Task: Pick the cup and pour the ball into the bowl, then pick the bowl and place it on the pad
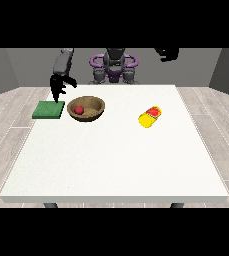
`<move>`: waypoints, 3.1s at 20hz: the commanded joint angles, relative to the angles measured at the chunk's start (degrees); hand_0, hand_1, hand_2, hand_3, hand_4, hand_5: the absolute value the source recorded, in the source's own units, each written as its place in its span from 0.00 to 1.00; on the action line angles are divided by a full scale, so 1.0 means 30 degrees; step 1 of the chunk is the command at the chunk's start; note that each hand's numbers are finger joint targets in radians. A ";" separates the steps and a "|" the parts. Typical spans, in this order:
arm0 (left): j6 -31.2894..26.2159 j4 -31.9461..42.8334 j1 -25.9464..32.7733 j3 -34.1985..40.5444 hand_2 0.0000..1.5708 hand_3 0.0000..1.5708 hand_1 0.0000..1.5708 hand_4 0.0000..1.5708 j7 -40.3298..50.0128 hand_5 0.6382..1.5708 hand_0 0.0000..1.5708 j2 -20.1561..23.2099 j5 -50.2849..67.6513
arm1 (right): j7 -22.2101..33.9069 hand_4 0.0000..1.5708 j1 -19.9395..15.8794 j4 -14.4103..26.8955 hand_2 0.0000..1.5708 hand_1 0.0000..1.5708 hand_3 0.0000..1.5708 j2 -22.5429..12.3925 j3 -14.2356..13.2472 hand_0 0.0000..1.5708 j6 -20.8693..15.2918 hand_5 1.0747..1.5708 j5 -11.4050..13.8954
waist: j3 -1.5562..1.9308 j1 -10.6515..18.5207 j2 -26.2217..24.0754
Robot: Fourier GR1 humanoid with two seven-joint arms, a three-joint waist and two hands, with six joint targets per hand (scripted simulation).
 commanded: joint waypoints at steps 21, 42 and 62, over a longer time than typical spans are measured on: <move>-0.7549 0.0958 -0.0681 0.5392 0.00 0.00 0.00 0.09 0.4708 0.99 0.00 0.8219 0.8809 | -0.3728 0.00 0.0109 0.3441 0.00 0.00 0.00 0.2062 0.0679 0.00 0.0456 1.00 0.0220 | 0.0175 -0.1000 0.1729; -0.6945 -0.1698 -0.1335 0.5653 0.00 0.00 0.00 0.00 0.6713 1.00 0.00 0.9355 1.1685 | -0.4300 0.60 -0.0534 0.8802 1.00 1.00 0.52 0.1616 -0.0941 1.00 0.0809 0.92 -0.0908 | 0.0166 0.0186 0.4131; -0.8609 0.1824 0.1945 0.6714 0.00 0.00 0.00 0.00 0.5181 1.00 0.00 1.0568 1.1573 | 0.3993 0.74 -0.2963 0.5979 1.00 1.00 0.66 -0.3606 0.0716 1.00 0.0242 0.98 0.0020 | 0.0142 -0.2470 0.0807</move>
